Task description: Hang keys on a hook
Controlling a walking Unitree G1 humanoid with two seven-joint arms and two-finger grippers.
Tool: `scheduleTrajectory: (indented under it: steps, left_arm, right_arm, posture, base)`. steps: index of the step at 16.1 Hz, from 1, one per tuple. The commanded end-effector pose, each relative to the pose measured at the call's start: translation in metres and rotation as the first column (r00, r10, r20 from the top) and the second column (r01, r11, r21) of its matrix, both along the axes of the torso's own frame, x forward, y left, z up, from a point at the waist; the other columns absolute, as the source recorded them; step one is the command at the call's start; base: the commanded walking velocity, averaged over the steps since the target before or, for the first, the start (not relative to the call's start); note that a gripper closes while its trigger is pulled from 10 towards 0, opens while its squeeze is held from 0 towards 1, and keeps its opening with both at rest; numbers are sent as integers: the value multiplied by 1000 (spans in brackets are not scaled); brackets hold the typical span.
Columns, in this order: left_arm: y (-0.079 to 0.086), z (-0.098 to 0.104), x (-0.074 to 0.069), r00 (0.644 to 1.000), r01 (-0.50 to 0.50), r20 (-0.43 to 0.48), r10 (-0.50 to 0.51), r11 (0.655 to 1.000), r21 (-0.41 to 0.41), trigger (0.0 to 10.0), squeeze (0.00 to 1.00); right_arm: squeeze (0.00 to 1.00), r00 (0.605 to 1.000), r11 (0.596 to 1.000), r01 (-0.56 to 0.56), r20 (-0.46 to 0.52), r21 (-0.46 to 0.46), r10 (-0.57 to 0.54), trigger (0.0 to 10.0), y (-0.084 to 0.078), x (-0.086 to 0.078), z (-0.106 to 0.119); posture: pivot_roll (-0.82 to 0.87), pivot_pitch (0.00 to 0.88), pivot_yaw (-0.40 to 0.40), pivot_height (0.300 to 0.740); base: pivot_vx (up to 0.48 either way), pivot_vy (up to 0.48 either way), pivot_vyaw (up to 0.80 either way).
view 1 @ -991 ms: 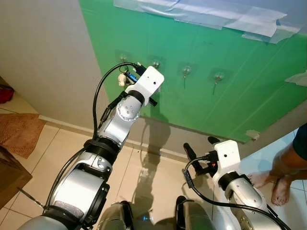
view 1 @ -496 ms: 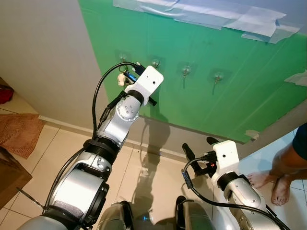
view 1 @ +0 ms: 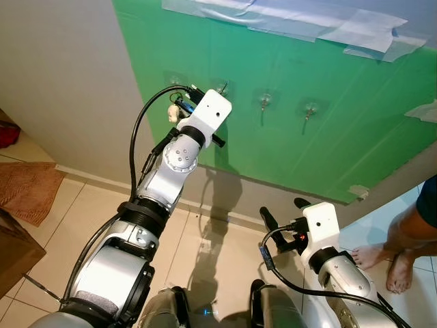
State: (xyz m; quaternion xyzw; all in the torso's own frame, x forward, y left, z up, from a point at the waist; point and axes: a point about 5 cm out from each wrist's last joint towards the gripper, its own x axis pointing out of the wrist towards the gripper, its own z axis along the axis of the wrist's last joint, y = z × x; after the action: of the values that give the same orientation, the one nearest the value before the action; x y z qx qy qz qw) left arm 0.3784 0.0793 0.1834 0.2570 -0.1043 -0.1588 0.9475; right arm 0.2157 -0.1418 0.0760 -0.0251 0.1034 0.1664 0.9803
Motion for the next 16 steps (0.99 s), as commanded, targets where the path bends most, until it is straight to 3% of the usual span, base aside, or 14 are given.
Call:
scheduleTrajectory:
  steps: [1,6,10,14,16]
  left_arm:
    - [5,8,1,999,-19,27,19,1000,-16,0,0]
    - [12,5,4,999,-52,18,51,999,16,0,0]
    - [15,8,4,998,-64,19,64,998,-21,0,0]
    - [-1,5,-4,1000,19,18,-18,999,-44,0,0]
    - [-2,4,-5,1000,15,20,-14,999,-43,0,0]
  right_arm:
    - [0,1000,1000,13,-10,6,-13,10000,-4,-1,-3]
    - [0,1000,1000,14,-12,6,-14,10000,-5,-1,-5]
    - [0,1000,1000,12,-15,5,-12,10000,-5,0,-8]
    - [0,1000,1000,12,-14,7,-12,10000,-4,0,-9]
    - [0,1000,1000,12,-9,8,-12,10000,-4,-1,-7]
  posture:
    - [-255,190,12,710]
    - [-258,195,13,710]
    - [-256,195,11,710]
    - [-255,196,10,710]
    - [-255,196,10,710]
  base:
    - [0,0,0]
    - [0,0,0]
    - [0,0,0]
    - [0,0,0]
    - [0,0,0]
